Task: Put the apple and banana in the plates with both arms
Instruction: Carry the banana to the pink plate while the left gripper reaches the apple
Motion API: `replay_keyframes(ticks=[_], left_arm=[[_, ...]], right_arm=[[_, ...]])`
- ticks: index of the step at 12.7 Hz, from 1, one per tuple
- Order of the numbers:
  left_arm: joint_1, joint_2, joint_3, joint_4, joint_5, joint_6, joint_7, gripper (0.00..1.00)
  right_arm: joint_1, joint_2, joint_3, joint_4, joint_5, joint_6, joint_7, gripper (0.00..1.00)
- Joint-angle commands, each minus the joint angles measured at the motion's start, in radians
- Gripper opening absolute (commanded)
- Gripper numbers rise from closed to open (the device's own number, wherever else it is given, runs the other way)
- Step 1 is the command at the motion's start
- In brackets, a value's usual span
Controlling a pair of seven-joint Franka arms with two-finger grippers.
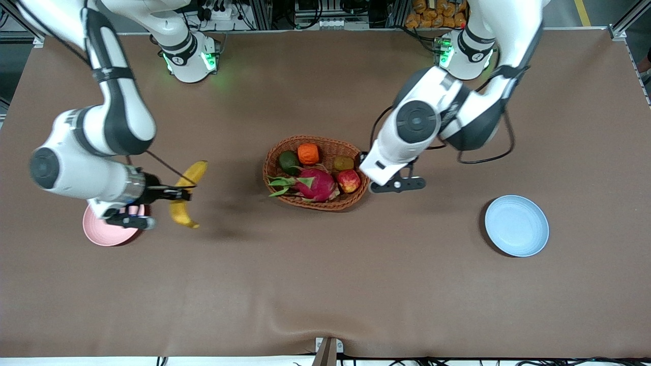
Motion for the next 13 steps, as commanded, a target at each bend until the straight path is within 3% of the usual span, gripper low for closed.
replay_keyframes(ticks=[1, 5, 8, 13], left_arm=[[-0.028, 0.059, 0.005, -0.005, 0.045, 0.07, -0.186, 1.0], [-0.045, 0.09, 0.005, -0.047, 0.053, 0.187, -0.545, 1.0], [-0.042, 0.065, 0.005, -0.158, 0.054, 0.371, -0.635, 1.0], [-0.07, 0.088, 0.005, -0.17, 0.056, 0.416, -0.652, 1.0]], right_arm=[[-0.147, 0.008, 0.021, -0.005, -0.023, -0.012, -0.172, 0.08], [-0.277, 0.051, 0.02, -0.002, -0.082, -0.009, -0.297, 0.08], [-0.333, 0.106, 0.02, 0.005, -0.126, 0.008, -0.38, 0.08], [-0.402, 0.192, 0.021, 0.005, -0.15, 0.085, -0.532, 0.09]])
